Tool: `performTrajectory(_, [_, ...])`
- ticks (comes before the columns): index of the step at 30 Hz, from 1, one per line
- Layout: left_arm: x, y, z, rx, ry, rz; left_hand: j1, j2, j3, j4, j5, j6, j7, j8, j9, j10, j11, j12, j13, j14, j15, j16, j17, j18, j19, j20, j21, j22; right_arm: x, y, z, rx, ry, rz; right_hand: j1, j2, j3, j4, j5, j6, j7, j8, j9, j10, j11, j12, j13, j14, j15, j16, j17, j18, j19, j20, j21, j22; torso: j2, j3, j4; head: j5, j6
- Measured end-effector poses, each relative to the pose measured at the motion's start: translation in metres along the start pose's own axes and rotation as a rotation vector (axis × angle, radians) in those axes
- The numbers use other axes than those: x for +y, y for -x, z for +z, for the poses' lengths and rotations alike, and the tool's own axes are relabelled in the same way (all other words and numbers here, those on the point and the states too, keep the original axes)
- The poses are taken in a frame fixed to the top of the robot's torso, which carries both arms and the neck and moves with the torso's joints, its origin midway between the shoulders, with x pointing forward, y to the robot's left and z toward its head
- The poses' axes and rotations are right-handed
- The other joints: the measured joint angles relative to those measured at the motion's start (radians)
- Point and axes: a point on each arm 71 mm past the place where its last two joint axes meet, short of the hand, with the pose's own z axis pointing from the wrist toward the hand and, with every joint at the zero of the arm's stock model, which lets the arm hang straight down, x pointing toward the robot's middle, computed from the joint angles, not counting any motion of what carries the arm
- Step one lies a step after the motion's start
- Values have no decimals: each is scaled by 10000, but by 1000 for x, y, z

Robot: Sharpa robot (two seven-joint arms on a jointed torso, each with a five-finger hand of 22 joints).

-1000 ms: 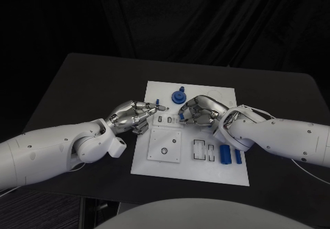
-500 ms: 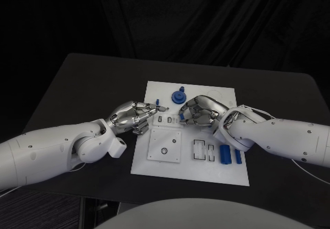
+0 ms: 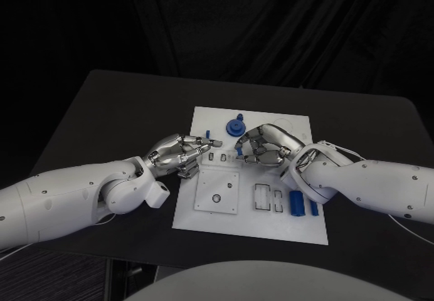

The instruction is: Assemble the parts on the task board

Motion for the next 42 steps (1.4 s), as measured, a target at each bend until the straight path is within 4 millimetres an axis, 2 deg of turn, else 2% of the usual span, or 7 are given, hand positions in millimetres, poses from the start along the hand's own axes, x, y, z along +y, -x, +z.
performTrajectory(8, [2, -3, 5, 89, 88, -15, 0, 0, 27, 26, -188, -591, -54, -40, -35, 0, 0, 0, -4, 0, 0, 0, -1, 1, -36, 36, 0, 0, 7, 5, -2, -399, 309, 21, -114, 0, -70, 67, -139, 1, 0, 173, 0, -146, -33, 0, -1, -92, 14, 0, 0, -1, -136, -52, -204, 0, -2, -1, -7, 28, 0])
performTrajectory(11, [3, -5, 8, 136, 123, -23, 0, 0, 25, 30, -240, -641, -41, -40, -35, 0, 0, 0, -4, 0, -1, 0, -1, 0, -36, 36, 0, -1, 9, 5, -2, -506, 399, 109, -116, 2, -71, 66, -164, 1, 0, 220, 0, -182, 2, 0, 0, -92, 15, 0, 0, -2, -165, -53, -221, 0, -6, -6, -8, 29, 0])
performTrajectory(15, [4, -8, 12, 245, 158, -52, -66, 67, 13, 97, -502, -835, -40, -40, -35, 0, 0, 0, -2, 0, 0, 0, -2, 0, -70, 71, -41, -1, 11, 6, -2, -628, 495, 233, -140, 26, -95, 128, -354, 0, 0, 285, 0, -218, -34, 0, -1, -91, 15, 0, 0, -2, -235, -53, -254, -1, -5, -10, -9, 54, 0])
performTrajectory(19, [5, -11, 15, 312, 196, -69, -66, 66, 41, 125, -691, -961, -39, -40, -45, 0, 0, 0, -1, 0, -1, 0, -2, 0, -105, 105, -41, -1, 13, 6, -2, -686, 575, 335, -141, 26, -90, 153, -365, -1, -1, 290, 0, -217, -34, 0, 0, -91, 15, 0, 0, -3, -236, -54, -254, -1, -3, -10, -9, 44, 0])
performTrajectory(42, [7, -14, 21, 431, 332, -103, -66, 66, 41, 124, -770, -1032, -40, -40, -44, 0, 0, 0, 4, 0, -1, 0, -3, 0, -142, 70, -78, -2, 18, 4, -1, -722, 784, 598, -192, -28, -92, 152, -367, -11, -11, 338, 0, -256, 0, 0, -1, -90, 16, -1, 0, -4, -238, -51, -256, -1, 16, -9, -9, -46, 0])
